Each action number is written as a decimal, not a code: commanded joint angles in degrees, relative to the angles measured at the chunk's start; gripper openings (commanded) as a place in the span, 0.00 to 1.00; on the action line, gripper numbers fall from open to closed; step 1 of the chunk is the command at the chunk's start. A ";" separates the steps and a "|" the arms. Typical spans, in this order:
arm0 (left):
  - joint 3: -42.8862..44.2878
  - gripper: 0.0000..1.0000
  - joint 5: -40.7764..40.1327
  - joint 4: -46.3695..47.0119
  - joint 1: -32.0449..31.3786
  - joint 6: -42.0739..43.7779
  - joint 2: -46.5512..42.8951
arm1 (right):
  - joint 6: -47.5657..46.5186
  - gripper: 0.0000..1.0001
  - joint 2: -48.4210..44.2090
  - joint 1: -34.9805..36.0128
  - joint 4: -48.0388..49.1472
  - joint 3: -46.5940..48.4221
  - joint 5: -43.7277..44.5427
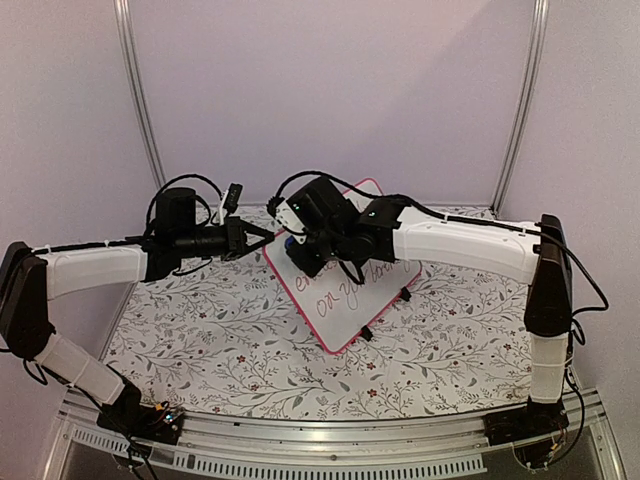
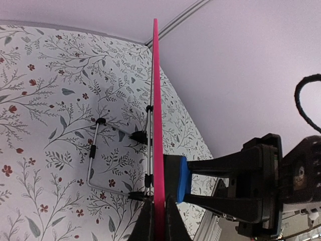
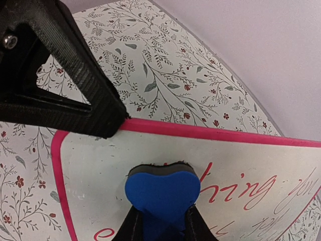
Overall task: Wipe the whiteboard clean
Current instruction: Erase the whiteboard at the center of the board.
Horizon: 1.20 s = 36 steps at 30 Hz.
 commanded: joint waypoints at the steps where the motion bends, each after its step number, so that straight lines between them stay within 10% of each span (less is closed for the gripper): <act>1: -0.26 0.00 4.31 3.15 -1.56 -0.09 -0.77 | 0.75 0.09 2.62 -1.87 1.87 2.22 0.32; 36: -0.34 0.00 4.24 3.38 -1.51 -0.11 -0.86 | 2.61 0.08 -2.99 2.03 1.71 -10.39 -2.18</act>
